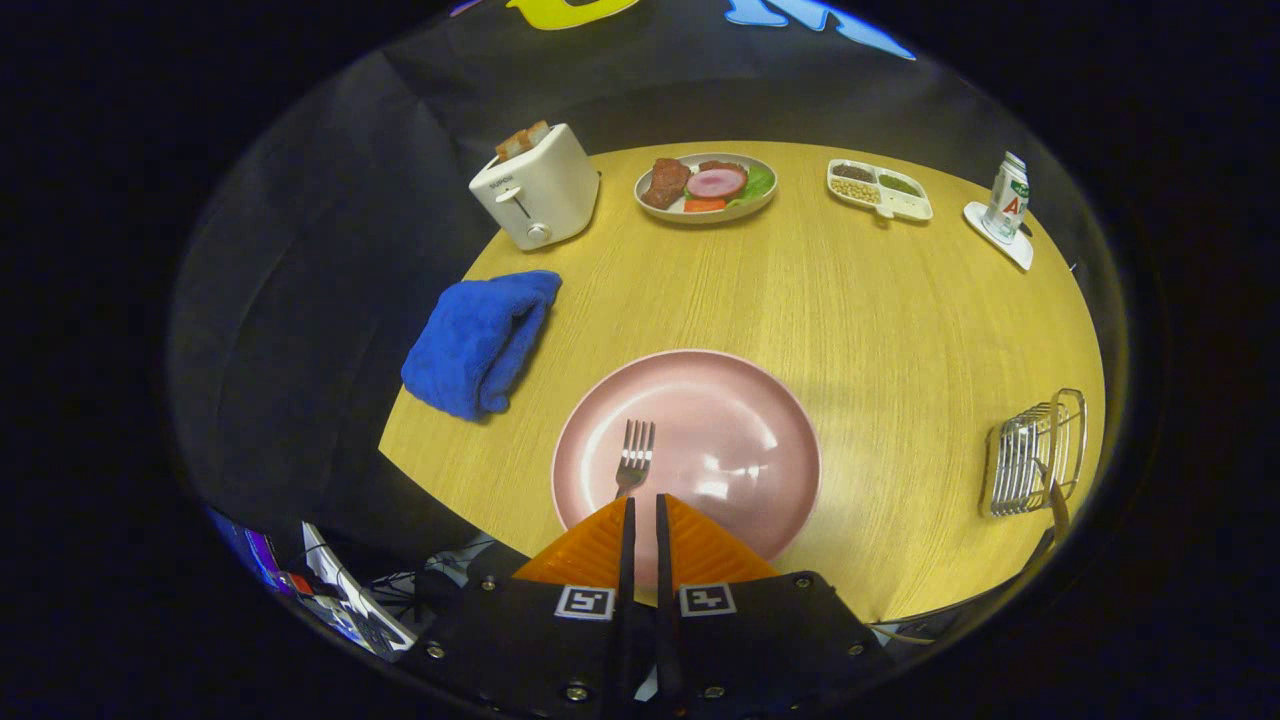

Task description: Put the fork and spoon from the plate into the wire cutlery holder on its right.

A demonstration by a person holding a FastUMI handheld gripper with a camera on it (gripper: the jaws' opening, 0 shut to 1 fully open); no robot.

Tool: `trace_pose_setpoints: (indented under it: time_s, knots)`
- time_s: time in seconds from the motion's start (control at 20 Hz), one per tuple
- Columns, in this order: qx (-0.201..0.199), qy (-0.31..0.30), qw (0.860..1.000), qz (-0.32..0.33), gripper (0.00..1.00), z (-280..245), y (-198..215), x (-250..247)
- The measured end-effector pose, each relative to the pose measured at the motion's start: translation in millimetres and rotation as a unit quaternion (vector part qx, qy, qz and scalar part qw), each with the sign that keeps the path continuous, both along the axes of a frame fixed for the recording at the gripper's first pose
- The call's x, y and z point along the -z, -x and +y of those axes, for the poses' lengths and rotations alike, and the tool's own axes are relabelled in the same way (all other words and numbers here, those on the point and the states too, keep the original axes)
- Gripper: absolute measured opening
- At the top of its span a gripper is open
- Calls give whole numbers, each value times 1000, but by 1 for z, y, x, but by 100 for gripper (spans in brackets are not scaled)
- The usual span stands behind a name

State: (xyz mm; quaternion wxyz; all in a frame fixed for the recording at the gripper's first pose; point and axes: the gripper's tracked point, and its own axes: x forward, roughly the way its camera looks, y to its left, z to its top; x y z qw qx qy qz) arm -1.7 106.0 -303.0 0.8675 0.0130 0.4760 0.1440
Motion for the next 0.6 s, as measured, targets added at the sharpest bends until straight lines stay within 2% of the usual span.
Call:
trace_pose_setpoints:
  time_s: [0.2,0.6]
  knots:
    - [3,-11,999,32,9,17,4,22]
    - [34,-1,996,78,9,27,7,63]
